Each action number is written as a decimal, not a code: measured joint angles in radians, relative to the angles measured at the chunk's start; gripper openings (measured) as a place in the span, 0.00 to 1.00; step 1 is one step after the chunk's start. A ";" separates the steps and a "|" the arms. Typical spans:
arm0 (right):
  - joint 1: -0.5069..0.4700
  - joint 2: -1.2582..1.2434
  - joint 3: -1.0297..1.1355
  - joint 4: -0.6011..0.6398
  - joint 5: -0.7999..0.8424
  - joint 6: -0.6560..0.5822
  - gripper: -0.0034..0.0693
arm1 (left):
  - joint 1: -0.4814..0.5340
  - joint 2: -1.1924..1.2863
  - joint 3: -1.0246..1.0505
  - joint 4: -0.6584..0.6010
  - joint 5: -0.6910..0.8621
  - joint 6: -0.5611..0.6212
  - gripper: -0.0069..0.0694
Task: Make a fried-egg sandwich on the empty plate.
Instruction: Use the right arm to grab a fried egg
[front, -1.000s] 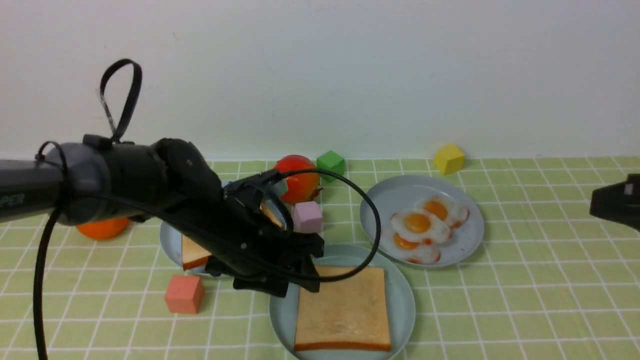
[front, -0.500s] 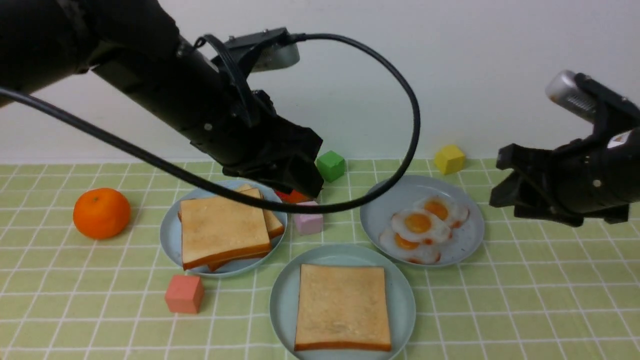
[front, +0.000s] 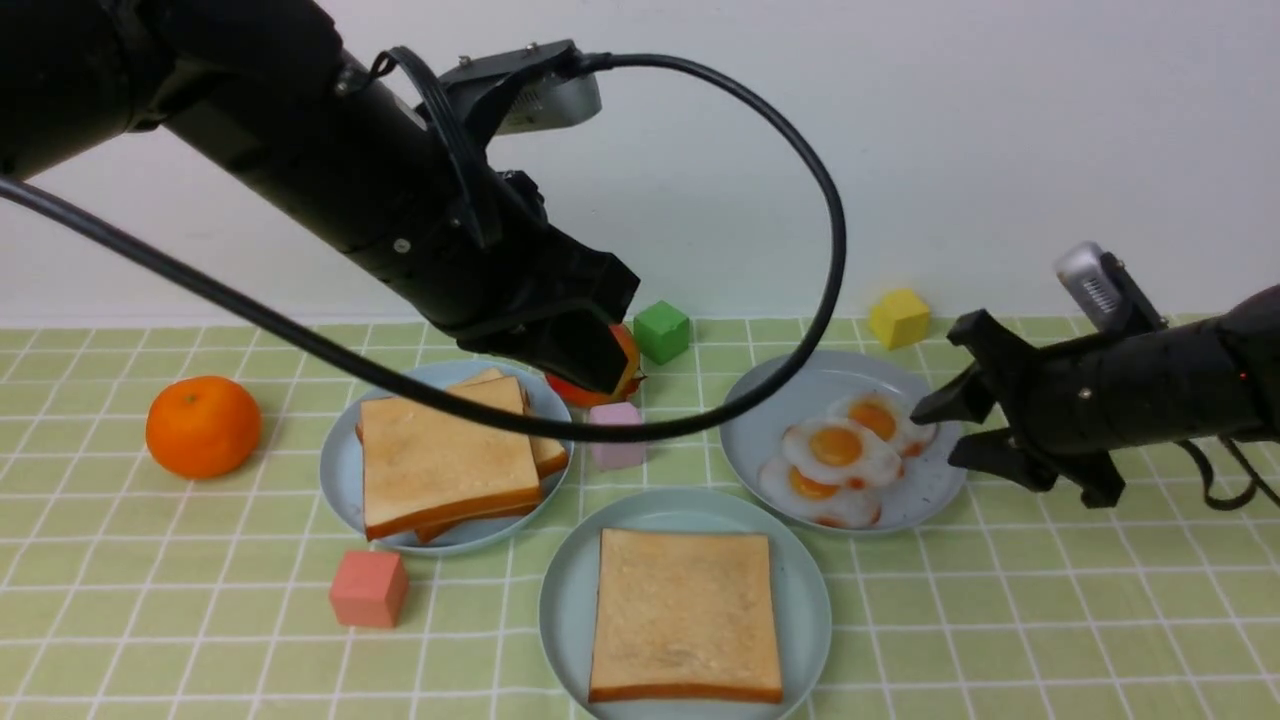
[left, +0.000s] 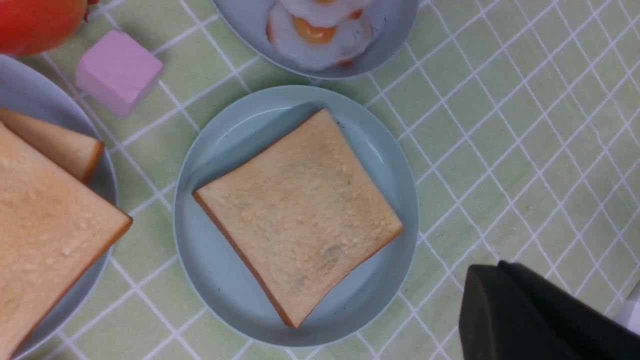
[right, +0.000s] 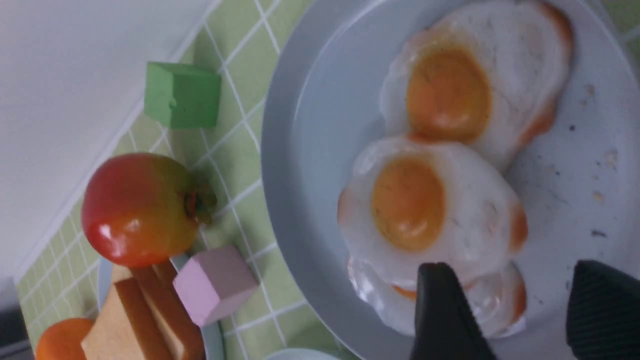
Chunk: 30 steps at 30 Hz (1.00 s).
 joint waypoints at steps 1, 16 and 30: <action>0.000 0.008 0.000 0.025 -0.003 -0.020 0.54 | 0.000 0.000 0.000 0.000 0.000 0.000 0.10; 0.000 0.126 -0.001 0.260 -0.005 -0.199 0.54 | 0.000 0.000 0.000 0.000 -0.021 0.000 0.11; 0.000 0.198 -0.003 0.453 0.045 -0.320 0.51 | 0.000 0.000 0.000 -0.001 -0.021 0.000 0.14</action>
